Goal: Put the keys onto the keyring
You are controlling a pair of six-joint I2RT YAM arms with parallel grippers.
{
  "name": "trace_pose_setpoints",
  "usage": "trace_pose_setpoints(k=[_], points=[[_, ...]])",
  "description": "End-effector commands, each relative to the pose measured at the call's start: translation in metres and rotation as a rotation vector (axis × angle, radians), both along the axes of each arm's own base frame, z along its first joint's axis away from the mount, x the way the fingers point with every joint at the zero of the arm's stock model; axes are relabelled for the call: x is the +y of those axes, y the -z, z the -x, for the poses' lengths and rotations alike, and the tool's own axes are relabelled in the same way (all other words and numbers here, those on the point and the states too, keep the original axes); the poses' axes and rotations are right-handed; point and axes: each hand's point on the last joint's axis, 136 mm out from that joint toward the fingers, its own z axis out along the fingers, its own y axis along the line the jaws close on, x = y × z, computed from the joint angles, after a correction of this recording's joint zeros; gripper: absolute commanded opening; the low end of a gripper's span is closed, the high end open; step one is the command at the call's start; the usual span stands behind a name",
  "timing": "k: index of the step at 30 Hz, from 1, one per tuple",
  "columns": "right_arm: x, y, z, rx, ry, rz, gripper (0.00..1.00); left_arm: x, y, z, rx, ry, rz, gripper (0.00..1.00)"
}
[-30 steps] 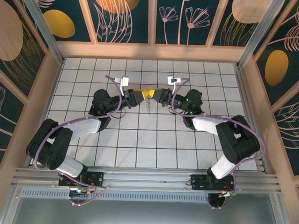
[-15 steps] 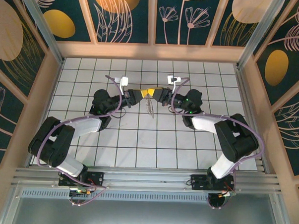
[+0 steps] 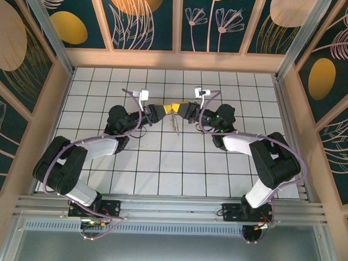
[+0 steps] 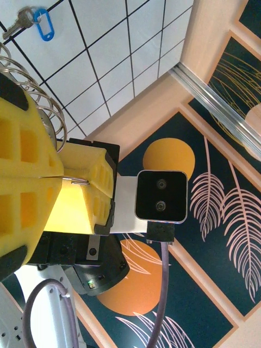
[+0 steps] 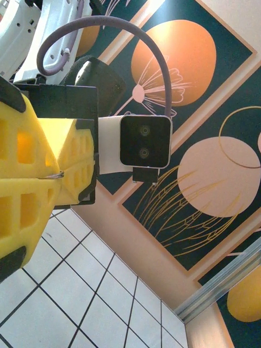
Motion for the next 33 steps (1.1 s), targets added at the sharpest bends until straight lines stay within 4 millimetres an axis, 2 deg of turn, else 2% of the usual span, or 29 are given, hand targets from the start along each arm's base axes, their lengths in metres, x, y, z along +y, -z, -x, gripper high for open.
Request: trace_pose_setpoints(k=[1,13,26,29,33], points=[[0.002,-0.01,0.0,-0.018,0.003,-0.021,0.03,-0.002,-0.019,0.014,-0.082,0.024,0.027,0.0],[-0.005,-0.008,-0.003,-0.008,0.028,-0.023,0.17,-0.002,-0.015,0.011,-0.073,0.01,0.016,0.0],[-0.015,-0.004,-0.003,0.0,0.049,-0.022,0.18,-0.003,-0.014,0.009,-0.069,0.011,0.014,0.0],[-0.015,-0.004,-0.002,-0.002,0.046,-0.025,0.15,-0.003,-0.014,0.009,-0.07,0.013,0.015,0.0],[-0.015,-0.008,0.0,-0.013,0.035,-0.033,0.0,-0.004,-0.014,0.009,-0.068,0.016,0.014,0.0]])
